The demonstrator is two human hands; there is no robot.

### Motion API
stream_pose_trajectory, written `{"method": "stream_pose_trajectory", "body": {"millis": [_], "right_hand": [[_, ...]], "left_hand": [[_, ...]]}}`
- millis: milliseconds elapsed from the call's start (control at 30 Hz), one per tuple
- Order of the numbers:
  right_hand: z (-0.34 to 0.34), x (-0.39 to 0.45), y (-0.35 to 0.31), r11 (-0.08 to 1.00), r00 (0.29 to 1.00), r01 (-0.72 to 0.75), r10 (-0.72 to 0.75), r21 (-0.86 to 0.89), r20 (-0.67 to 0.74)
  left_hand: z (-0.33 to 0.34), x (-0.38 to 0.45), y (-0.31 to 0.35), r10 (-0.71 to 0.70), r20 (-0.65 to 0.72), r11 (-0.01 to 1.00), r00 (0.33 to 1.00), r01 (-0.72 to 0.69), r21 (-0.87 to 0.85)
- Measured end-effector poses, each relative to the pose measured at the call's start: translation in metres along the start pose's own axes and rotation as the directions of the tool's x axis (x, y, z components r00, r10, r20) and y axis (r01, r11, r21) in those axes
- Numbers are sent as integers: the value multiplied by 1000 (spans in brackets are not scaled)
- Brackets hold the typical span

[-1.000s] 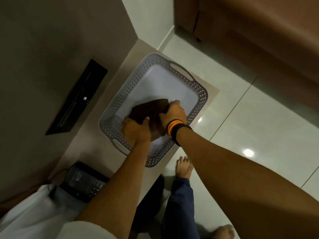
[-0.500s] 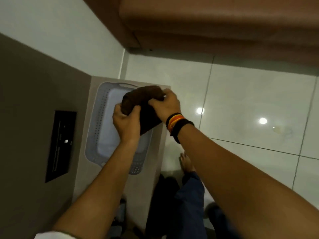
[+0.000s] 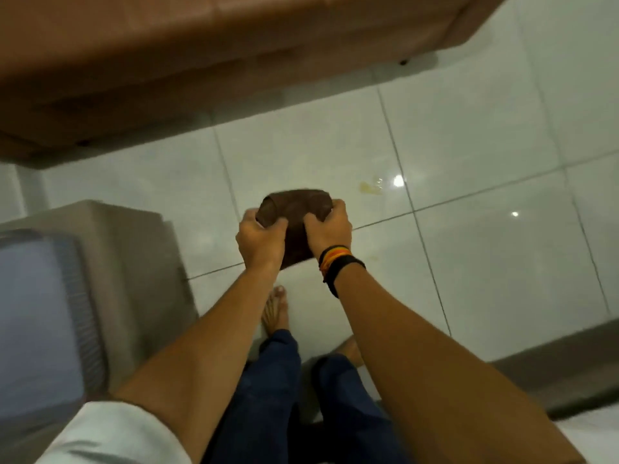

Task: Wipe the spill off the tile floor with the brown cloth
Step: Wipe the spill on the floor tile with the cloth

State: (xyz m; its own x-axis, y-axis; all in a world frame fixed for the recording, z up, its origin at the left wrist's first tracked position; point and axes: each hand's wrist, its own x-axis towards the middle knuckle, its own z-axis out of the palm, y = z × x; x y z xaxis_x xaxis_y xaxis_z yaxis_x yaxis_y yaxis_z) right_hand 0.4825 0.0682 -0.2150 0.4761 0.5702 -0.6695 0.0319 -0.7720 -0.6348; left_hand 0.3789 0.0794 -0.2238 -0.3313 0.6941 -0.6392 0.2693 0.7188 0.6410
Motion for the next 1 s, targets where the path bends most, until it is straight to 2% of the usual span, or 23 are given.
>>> {"method": "stream_pose_trajectory", "body": {"millis": [133, 300, 367, 433, 467, 500, 567, 633, 667, 733, 800, 900, 1000], "right_hand": [[-58, 47, 91, 990, 985, -138, 138, 2, -104], [-98, 115, 180, 981, 959, -188, 173, -47, -224], [-104, 147, 211, 980, 956, -177, 150, -87, -252], [-106, 180, 244, 972, 953, -166, 115, -165, -281], [-106, 196, 262, 962, 949, -165, 94, -219, -301], [-103, 209, 281, 946, 944, -168, 73, -276, -323], [-90, 227, 317, 921, 932, -172, 38, -349, -361], [-65, 235, 346, 914, 925, -156, 2, -373, -381], [-50, 239, 358, 911, 928, -142, -14, -386, -373], [-27, 250, 375, 897, 941, -128, -25, -424, -338], [-13, 277, 389, 858, 928, -190, -2, -477, -373], [-11, 323, 386, 788, 856, -264, -73, -556, -511], [-15, 373, 354, 745, 845, -143, -251, -652, -473]], "left_hand": [[92, -9, -55, -97, 205, 978, 974, 56, 199], [177, 16, -109, -235, 397, 903, 887, 48, 427], [207, 38, -128, -321, 501, 866, 803, 35, 499], [233, 59, -145, -419, 629, 834, 655, 4, 551], [244, 70, -152, -437, 672, 809, 598, -65, 584], [254, 83, -159, -425, 695, 780, 579, -156, 606], [268, 117, -175, -278, 712, 685, 645, -387, 617], [277, 158, -186, -28, 718, 445, 695, -635, 632], [280, 179, -190, 87, 721, 347, 688, -699, 625], [284, 212, -188, 237, 698, 268, 675, -737, 621], [297, 243, -182, 269, 654, 275, 707, -707, 651], [317, 273, -168, 188, 595, 308, 782, -622, 720], [326, 287, -158, 99, 610, 266, 786, -612, 745]]}}
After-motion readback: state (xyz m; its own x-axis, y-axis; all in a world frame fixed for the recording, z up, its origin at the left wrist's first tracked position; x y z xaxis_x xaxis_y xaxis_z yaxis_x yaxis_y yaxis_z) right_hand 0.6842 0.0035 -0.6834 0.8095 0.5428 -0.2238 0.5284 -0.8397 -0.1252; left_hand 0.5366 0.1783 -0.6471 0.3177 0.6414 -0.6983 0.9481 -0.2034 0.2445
